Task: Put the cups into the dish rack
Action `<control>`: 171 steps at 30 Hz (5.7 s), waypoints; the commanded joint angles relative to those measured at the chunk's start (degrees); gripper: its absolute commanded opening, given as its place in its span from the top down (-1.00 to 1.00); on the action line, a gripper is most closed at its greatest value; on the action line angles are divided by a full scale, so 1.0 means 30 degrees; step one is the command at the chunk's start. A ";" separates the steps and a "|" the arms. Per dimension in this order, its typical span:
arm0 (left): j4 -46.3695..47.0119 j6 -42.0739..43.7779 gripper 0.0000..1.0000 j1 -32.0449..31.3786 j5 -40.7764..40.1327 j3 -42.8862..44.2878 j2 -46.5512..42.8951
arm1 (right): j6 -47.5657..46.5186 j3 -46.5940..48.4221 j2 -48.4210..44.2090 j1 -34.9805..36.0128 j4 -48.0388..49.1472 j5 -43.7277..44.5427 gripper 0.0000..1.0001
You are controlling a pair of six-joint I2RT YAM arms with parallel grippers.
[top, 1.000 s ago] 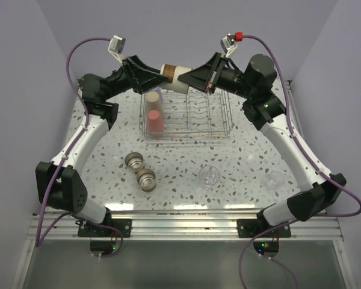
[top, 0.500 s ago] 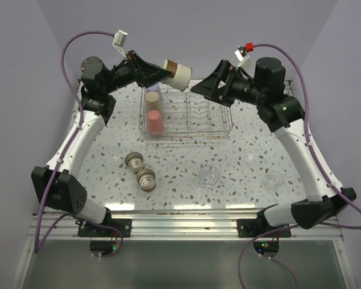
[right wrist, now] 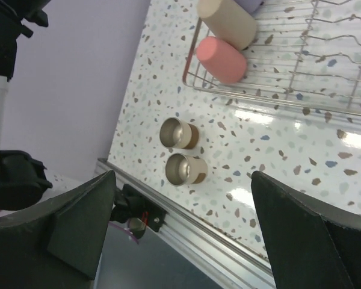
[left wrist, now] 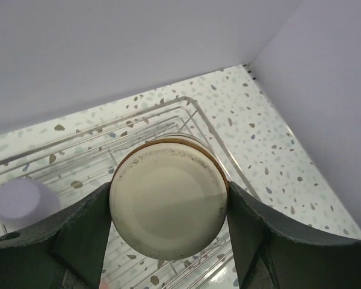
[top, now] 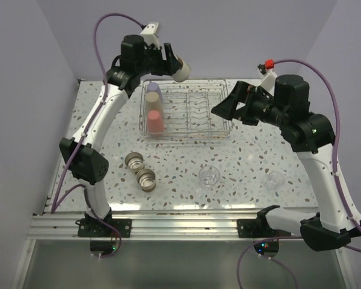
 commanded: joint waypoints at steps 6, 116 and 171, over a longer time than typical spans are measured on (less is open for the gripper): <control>-0.3121 0.2411 1.00 -0.1497 -0.6411 0.2547 0.2665 | -0.2480 -0.0975 -0.2239 -0.0038 -0.4053 0.2707 -0.96; -0.3855 -0.2773 0.33 -0.2464 -0.7496 -2.2150 -0.9433 | -0.4271 0.2015 0.7282 0.4943 -0.1624 0.2329 -0.96; 2.4065 -1.8505 1.00 0.3396 0.8559 -1.6788 -1.1689 | 0.9030 0.5911 1.0299 0.1867 1.3139 -0.6577 -0.97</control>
